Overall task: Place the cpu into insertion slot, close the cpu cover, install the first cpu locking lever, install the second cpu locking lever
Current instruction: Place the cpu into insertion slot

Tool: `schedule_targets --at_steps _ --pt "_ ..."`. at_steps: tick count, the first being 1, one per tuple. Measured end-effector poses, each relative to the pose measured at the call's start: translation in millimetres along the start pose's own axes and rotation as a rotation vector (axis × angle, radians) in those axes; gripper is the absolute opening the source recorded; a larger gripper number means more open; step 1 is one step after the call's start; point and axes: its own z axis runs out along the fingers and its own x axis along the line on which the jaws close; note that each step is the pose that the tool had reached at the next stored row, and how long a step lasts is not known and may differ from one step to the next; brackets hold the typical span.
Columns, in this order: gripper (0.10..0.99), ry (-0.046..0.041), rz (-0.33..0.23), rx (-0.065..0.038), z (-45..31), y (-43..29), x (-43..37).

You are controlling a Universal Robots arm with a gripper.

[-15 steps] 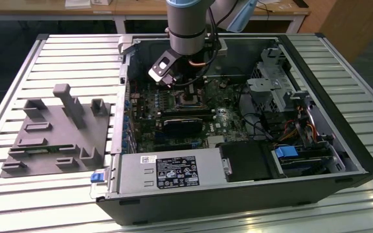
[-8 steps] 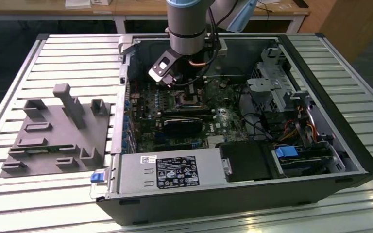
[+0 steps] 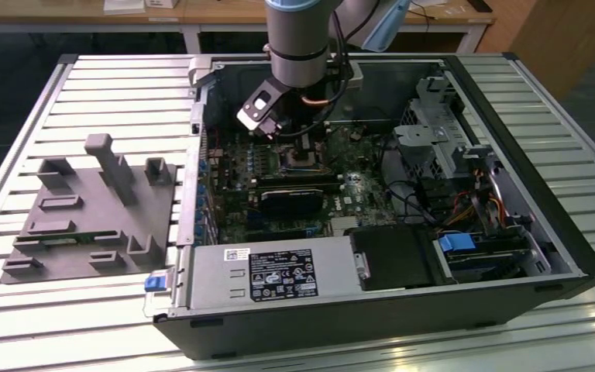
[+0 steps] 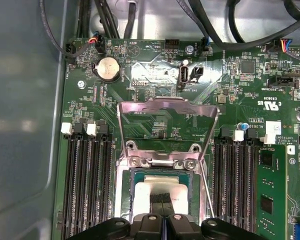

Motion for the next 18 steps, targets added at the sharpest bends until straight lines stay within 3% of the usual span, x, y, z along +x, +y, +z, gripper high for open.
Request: schedule_targets --at_steps 6,14,15,18 --pt "0.106 -0.0007 0.0 0.001 -9.9 0.7 0.2" --pt "0.106 -0.0008 0.0 0.0 -30.2 2.5 0.9" --pt "0.106 -0.0008 0.0 0.0 -43.1 3.5 1.4" --pt "0.106 -0.0007 0.0 -0.001 -50.8 4.2 1.6"
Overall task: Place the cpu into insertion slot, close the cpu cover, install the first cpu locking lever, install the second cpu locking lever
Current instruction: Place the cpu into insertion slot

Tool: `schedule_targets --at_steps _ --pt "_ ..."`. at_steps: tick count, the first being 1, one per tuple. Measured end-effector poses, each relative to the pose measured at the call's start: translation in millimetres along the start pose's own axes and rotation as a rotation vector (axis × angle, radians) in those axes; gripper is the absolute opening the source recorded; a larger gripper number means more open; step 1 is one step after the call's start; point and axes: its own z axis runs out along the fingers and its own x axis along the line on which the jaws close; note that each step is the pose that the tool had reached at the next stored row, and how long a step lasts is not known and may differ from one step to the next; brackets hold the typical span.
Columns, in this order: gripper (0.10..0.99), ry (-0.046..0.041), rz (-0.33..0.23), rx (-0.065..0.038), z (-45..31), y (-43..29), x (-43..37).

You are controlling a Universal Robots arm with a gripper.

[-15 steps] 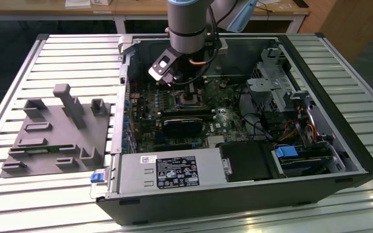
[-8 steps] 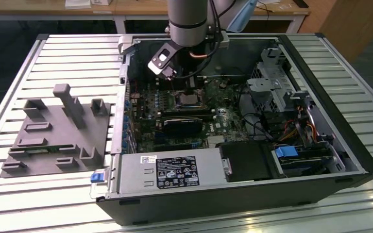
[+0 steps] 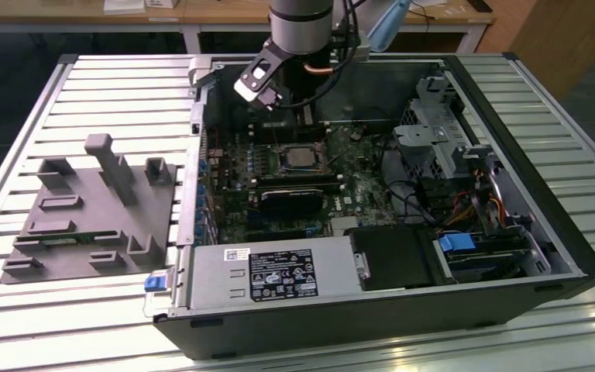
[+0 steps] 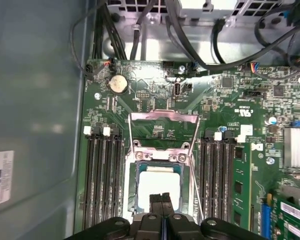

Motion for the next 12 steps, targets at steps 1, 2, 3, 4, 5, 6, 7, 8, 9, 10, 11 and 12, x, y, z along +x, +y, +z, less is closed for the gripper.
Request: schedule_targets --at_steps 1,2,3,4,5,6,7,8,9,10,11,12 --pt "0.106 0.0001 0.0 0.0 -2.5 0.2 0.1" --pt "0.106 -0.0001 0.0 -0.001 -4.8 0.4 0.2" --pt "0.106 -0.0002 0.0 -0.001 -7.0 0.6 0.2" --pt "0.106 -0.0001 0.0 -0.001 -8.9 0.7 0.3" --pt "0.106 0.0 0.0 -0.001 -10.5 0.9 0.4" --pt "0.106 -0.0001 0.0 -0.001 -11.2 0.9 0.4" --pt "0.106 0.0 0.0 -0.001 -11.3 1.0 0.5" --pt "0.106 0.0001 0.0 -0.001 -11.2 1.5 0.5" --pt "0.106 -0.0001 0.0 -0.001 -11.2 2.5 0.4" --pt "0.106 -0.0002 0.0 -0.001 -11.2 3.9 0.4" --pt "0.106 -0.0001 0.0 -0.001 -11.0 5.3 0.4" --pt "0.106 -0.0001 0.0 -0.001 -10.9 6.3 0.3"
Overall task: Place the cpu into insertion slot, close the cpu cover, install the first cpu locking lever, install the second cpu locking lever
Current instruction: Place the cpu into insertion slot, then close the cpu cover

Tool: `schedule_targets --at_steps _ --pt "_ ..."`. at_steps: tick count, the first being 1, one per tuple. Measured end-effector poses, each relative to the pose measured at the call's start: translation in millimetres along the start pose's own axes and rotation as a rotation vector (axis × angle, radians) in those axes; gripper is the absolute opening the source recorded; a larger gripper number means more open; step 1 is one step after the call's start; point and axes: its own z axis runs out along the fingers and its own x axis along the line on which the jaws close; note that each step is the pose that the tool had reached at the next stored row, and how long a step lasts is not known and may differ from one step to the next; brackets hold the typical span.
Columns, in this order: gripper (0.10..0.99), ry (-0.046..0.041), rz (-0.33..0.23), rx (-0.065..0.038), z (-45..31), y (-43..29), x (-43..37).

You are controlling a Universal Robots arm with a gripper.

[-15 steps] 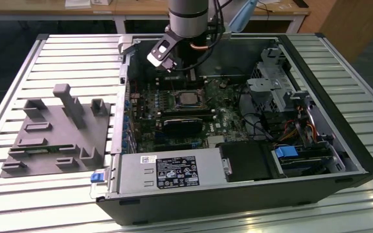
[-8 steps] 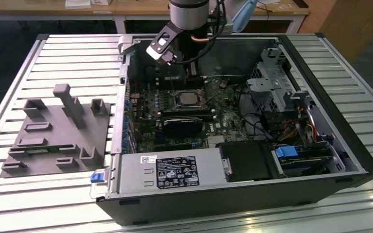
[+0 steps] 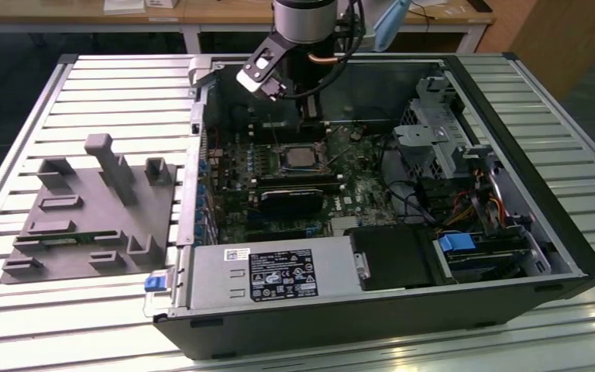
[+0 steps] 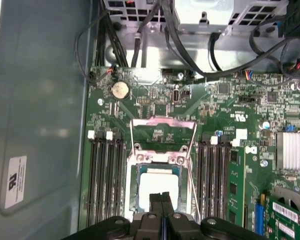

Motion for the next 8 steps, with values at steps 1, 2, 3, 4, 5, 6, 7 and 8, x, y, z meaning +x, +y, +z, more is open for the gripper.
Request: schedule_targets --at_steps 1,2,3,4,5,6,7,8 --pt "0.106 0.0 0.0 0.0 0.0 0.6 0.0" --pt "0.106 0.0 0.0 0.0 0.0 0.6 0.0" --pt "0.106 0.0 0.0 0.0 0.1 0.6 0.0" --pt "0.106 -0.0001 0.0 0.0 0.1 0.8 0.0" --pt "0.106 0.0 0.0 0.0 0.1 0.9 0.0" --pt "0.106 0.0 0.0 0.0 0.1 0.9 0.0" --pt "0.106 0.0 0.0 0.0 0.1 0.9 0.0" --pt "0.106 0.0 0.0 0.0 0.1 0.9 0.0"
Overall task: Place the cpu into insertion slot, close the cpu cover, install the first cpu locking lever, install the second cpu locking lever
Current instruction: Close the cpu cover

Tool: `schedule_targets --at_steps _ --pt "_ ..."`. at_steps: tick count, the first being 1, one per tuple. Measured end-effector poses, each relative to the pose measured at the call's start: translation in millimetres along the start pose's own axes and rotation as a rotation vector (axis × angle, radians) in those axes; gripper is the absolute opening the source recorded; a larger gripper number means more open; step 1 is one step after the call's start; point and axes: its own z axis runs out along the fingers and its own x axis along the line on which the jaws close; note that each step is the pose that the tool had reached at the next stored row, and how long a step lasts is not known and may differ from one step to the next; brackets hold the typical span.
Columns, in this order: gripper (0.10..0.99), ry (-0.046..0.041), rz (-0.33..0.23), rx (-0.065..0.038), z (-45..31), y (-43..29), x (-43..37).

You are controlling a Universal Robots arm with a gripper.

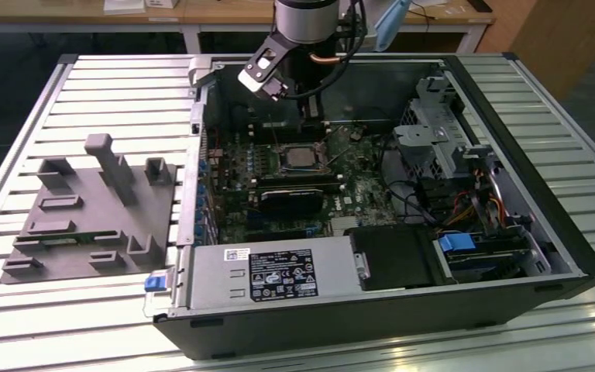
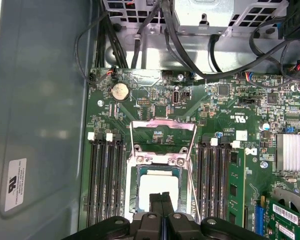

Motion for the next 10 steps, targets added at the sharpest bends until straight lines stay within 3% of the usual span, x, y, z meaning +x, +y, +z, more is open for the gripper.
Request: schedule_targets --at_steps 10 --pt "0.106 0.0 0.0 0.0 0.0 0.1 0.0"
